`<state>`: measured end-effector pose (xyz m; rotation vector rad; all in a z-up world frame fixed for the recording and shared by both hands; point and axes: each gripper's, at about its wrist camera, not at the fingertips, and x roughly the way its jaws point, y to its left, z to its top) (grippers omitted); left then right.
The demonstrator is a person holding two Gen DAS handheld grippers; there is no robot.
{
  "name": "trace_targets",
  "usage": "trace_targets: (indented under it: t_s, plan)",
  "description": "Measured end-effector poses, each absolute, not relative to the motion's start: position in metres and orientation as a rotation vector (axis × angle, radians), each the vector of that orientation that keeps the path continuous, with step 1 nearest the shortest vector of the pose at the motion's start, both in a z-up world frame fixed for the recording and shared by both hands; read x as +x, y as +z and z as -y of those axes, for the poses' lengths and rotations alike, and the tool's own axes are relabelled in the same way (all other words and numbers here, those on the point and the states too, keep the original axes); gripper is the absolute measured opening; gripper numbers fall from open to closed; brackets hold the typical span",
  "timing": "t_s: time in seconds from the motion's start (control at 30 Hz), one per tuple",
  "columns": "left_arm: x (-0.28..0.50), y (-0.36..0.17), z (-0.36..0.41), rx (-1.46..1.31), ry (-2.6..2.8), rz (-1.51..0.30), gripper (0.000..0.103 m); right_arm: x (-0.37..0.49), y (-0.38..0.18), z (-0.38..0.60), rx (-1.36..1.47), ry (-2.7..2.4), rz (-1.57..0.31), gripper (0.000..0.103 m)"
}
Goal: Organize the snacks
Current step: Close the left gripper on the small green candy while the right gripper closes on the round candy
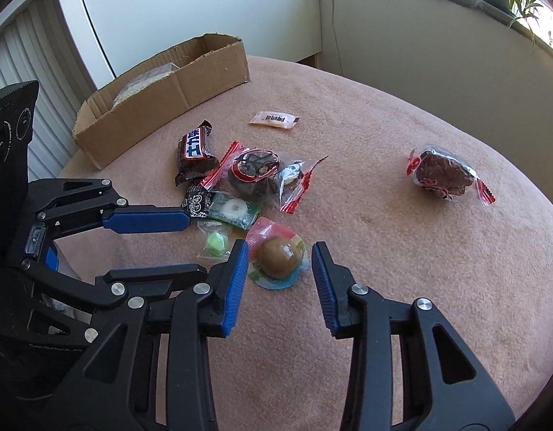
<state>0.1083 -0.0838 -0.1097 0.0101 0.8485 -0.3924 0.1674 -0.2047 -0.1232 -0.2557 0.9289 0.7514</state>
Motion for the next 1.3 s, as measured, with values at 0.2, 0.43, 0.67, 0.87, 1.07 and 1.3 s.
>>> trace_targets:
  t_s: [0.2,0.43,0.67,0.87,1.07,1.3]
  plan:
    - [0.115,-0.116,0.09,0.04,-0.402,-0.863,0.035,0.173,-0.13,0.197,-0.296,0.771,-0.941,0.032]
    - [0.128,-0.123,0.095,0.052,-0.391,-0.888,0.029,0.171,-0.13,0.199,-0.287,0.783,-0.943,0.031]
    - [0.13,-0.125,0.097,0.05,-0.396,-0.886,0.021,0.171,-0.13,0.201,-0.281,0.785,-0.949,0.031]
    - [0.124,-0.123,0.094,0.04,-0.396,-0.873,0.021,0.17,-0.128,0.202,-0.272,0.771,-0.945,0.029]
    - [0.114,-0.115,0.088,0.022,-0.406,-0.85,0.021,0.168,-0.126,0.207,-0.262,0.746,-0.94,0.028]
    - [0.106,-0.102,0.078,-0.011,-0.401,-0.812,0.021,0.163,-0.118,0.21,-0.266,0.721,-0.924,0.026]
